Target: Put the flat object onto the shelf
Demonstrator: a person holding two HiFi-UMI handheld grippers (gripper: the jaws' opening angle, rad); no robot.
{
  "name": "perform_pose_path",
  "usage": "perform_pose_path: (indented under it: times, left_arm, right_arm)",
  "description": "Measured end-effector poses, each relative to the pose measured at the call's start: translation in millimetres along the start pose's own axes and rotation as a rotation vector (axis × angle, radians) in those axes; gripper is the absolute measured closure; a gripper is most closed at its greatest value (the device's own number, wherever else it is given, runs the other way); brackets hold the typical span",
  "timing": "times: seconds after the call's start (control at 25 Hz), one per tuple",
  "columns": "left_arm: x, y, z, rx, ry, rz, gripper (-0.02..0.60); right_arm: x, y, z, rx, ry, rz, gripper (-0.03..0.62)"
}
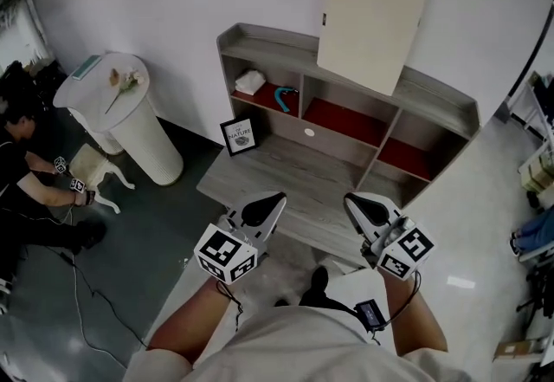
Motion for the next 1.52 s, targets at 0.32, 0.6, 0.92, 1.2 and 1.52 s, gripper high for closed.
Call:
perform_pose_path:
  times: [0.32, 0.6, 0.92, 1.2, 1.52]
  left_arm:
    - [25, -15, -32, -0.021, -0.003, 0.01, 0.568]
    - [23, -15, -75, -0.031, 0.005, 0.002, 0.568]
    - [12, -14, -135, -0.017, 0.046, 0.028, 0.568]
    - [16, -6, -198, -0.032, 0.067, 0.044, 0.568]
    - [32, -1, -243, -0.023, 0.035, 0.07, 0.568]
  right_arm:
    - [35, -32, 42, -0.004, -0.038, 0.008, 0.574]
    - [78, -43, 41, -0.048, -0.058, -0.006, 0.574]
    - [141, -48, 30, -0.065, -0.093, 0.001, 0.575]
    - [200, -47, 39, -0.032, -0.086, 0.007, 0.576]
    - [243, -66, 61, -0.04, -0.084, 0.039, 0.576]
Point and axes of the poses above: the fingertips, and each gripper's own axes: x backward along the fingers, z to its left, y out of its top, the point moved 7 cm from there along x, backward along the fingers, and after that the axes turned 11 degrees about -x, right-handed, at the moved point
